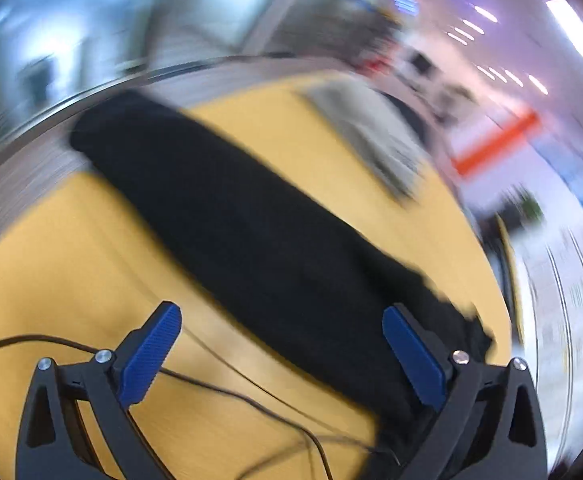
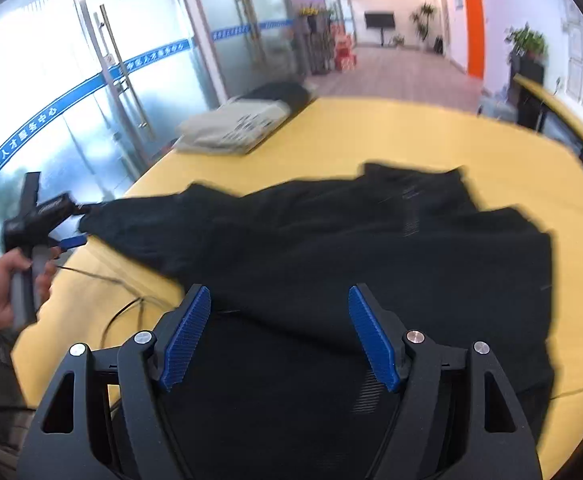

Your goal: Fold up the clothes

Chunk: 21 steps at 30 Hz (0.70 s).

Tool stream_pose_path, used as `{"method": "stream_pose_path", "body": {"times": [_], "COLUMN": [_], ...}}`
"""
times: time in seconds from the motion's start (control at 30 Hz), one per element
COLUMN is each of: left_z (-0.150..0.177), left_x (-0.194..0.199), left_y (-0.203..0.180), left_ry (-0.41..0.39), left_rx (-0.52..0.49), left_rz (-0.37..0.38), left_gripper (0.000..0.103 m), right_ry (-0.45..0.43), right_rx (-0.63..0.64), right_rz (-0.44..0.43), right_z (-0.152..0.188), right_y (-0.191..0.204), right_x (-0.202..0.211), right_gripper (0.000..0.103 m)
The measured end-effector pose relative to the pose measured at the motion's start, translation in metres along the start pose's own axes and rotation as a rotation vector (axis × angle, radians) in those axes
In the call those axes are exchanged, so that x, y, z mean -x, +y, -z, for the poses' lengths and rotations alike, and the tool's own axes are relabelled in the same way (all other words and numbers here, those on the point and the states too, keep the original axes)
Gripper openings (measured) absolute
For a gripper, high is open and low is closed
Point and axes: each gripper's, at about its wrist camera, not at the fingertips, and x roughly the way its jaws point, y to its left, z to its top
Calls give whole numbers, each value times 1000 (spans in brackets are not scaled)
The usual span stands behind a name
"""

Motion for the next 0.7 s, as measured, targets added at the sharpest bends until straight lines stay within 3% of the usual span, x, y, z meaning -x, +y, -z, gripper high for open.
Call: {"method": "stream_pose_path", "body": {"times": [0.17, 0.3, 0.37, 0.4, 0.47, 0.5, 0.6, 0.7], "left_z": [-59, -78, -84, -85, -89, -90, -91, -89], "left_x": [-39, -58, -65, -66, -70, -72, -70, -52], "left_y": [60, 58, 54, 54, 54, 55, 54, 35], "left_ry": [31, -7, -2, -10, -9, 6, 12, -39], "left_rx": [110, 52, 26, 20, 12, 15, 27, -3], "left_rz": [-120, -137, -130, -132, -131, -128, -98, -48], "left_gripper": [103, 102, 94, 84, 53, 21, 9, 7], "right_ry": [49, 85, 104, 111, 120, 123, 124, 114], "right_rx": [23, 44, 55, 59, 58, 46, 15, 1], "right_rz": [-64, -86, -87, -83, -73, -70, -61, -56], "right_z": [13, 16, 18, 18, 20, 20, 22, 24], "right_y": [79, 110, 115, 115, 115, 112, 104, 97], "right_x": [7, 5, 2, 1, -1, -2, 0, 7], "right_gripper": [72, 72, 72, 72, 72, 72, 72, 72]}}
